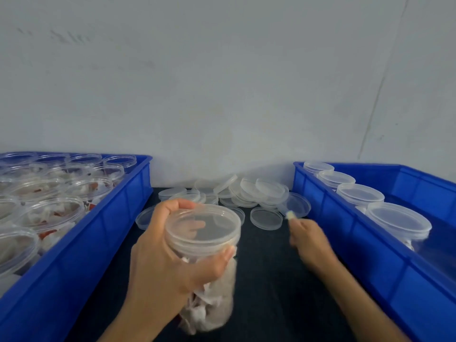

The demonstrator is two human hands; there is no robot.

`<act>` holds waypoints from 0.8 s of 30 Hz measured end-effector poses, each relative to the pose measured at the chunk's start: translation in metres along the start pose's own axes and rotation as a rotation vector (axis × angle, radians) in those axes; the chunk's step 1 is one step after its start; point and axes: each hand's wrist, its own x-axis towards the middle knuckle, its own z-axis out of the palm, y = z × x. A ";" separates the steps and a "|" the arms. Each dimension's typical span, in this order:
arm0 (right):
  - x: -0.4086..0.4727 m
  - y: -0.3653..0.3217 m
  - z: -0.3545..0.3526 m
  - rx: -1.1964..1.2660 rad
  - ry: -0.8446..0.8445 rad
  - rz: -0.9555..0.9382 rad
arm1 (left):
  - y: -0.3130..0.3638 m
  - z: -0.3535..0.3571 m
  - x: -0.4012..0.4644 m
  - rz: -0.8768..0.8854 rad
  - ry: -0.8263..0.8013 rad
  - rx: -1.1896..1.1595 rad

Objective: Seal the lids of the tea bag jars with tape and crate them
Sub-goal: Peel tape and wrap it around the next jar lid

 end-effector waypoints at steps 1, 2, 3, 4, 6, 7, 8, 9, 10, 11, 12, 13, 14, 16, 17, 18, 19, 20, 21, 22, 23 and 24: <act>0.001 0.006 -0.006 0.045 0.058 0.023 | 0.000 -0.002 0.002 0.000 0.014 0.014; -0.002 0.009 -0.007 0.027 0.088 0.001 | 0.001 0.001 0.005 -0.008 0.034 0.034; -0.006 0.011 -0.002 -0.038 0.060 -0.018 | 0.000 0.005 0.009 -0.010 0.055 0.053; -0.008 0.008 0.007 -0.083 0.016 -0.042 | -0.001 0.008 0.014 -0.011 0.071 0.055; -0.015 -0.003 0.026 -0.128 -0.050 -0.112 | -0.004 0.008 0.018 -0.045 0.074 0.056; -0.016 -0.008 0.032 -0.132 -0.078 -0.140 | -0.008 0.006 0.018 -0.060 0.077 0.061; -0.016 -0.012 0.035 -0.131 -0.105 -0.152 | -0.012 0.004 0.018 -0.072 0.085 0.068; -0.016 -0.014 0.037 -0.132 -0.120 -0.150 | -0.015 0.003 0.017 -0.082 0.091 0.076; -0.017 -0.014 0.039 -0.128 -0.124 -0.155 | -0.018 0.001 0.018 -0.089 0.099 0.083; -0.019 -0.014 0.040 -0.142 -0.126 -0.169 | -0.021 0.000 0.019 -0.095 0.107 0.085; -0.021 -0.013 0.042 -0.153 -0.125 -0.185 | -0.023 0.000 0.020 -0.097 0.114 0.087; -0.021 -0.013 0.043 -0.155 -0.123 -0.192 | -0.024 0.000 0.020 -0.099 0.115 0.088; -0.022 -0.013 0.044 -0.151 -0.121 -0.193 | -0.025 0.001 0.020 -0.101 0.113 0.088; -0.022 -0.013 0.045 -0.156 -0.128 -0.193 | -0.028 0.003 0.020 -0.105 0.115 0.087; -0.022 -0.011 0.046 -0.160 -0.134 -0.196 | -0.030 0.005 0.020 -0.106 0.119 0.093; -0.022 -0.009 0.047 -0.160 -0.134 -0.208 | -0.032 0.006 0.020 -0.105 0.125 0.098; -0.022 -0.008 0.048 -0.156 -0.129 -0.219 | -0.034 0.006 0.020 -0.105 0.130 0.099; -0.021 -0.007 0.049 -0.144 -0.118 -0.230 | -0.036 0.007 0.020 -0.107 0.133 0.095; -0.021 -0.008 0.049 -0.123 -0.107 -0.239 | -0.038 0.007 0.020 -0.110 0.133 0.092; -0.020 -0.008 0.049 -0.092 -0.099 -0.246 | -0.040 0.008 0.019 -0.112 0.130 0.091; -0.020 -0.009 0.049 -0.059 -0.091 -0.247 | -0.042 0.009 0.018 -0.111 0.123 0.088; -0.019 -0.009 0.049 -0.040 -0.085 -0.246 | -0.042 0.010 0.017 -0.111 0.119 0.079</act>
